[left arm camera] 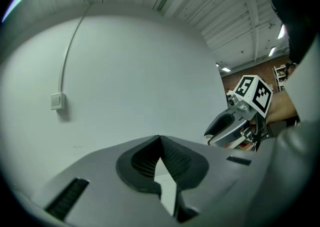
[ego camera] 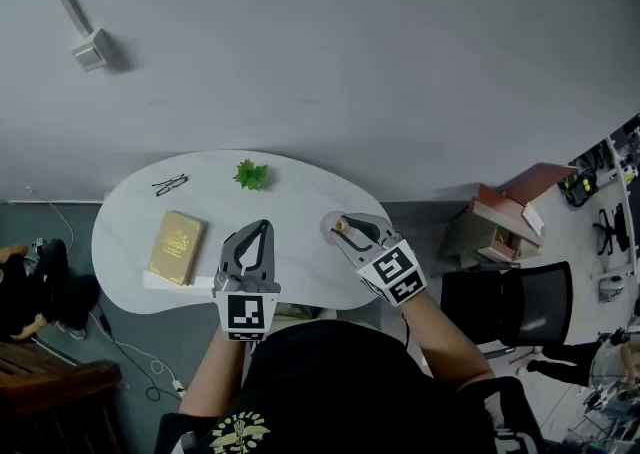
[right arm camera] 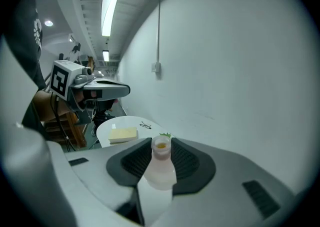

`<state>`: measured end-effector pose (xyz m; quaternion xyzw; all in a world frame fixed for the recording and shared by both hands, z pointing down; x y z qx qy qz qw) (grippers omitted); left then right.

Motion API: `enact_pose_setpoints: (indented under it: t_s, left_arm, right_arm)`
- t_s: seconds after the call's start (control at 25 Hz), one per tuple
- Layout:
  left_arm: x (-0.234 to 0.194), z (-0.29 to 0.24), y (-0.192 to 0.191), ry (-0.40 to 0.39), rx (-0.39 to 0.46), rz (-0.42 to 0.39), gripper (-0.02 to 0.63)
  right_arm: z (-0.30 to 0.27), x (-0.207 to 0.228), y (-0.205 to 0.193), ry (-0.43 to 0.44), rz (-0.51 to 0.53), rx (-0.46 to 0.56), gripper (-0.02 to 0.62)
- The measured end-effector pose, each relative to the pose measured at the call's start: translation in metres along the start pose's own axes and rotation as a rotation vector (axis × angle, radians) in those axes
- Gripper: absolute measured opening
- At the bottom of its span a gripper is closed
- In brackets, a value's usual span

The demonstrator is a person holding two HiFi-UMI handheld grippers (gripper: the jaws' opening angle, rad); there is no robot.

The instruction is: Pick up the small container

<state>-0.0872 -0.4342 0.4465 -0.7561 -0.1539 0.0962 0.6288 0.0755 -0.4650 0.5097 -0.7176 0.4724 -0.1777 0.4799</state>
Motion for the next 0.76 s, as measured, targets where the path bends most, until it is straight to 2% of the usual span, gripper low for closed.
enact_pose_setpoints:
  t_s: [0.32, 0.76]
  left_arm:
    - [0.008, 0.013, 0.009, 0.014, 0.017, -0.003, 0.005]
    - [0.021, 0.019, 0.008, 0.005, 0.01, -0.009, 0.005]
  right_arm:
    - [0.026, 0.002, 0.025, -0.014, 0.004, 0.044, 0.137]
    - [0.039, 0.005, 0.028, -0.021, -0.013, 0.07, 0.137]
Point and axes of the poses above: the fingertips, and each gripper's own axes: z backward along the fingers, x to its right, y out of its top, the point moved 4 cm from there along z, backward along the fingers, and after that the axes turned 11 degrees about z, right-handed, at the moved point
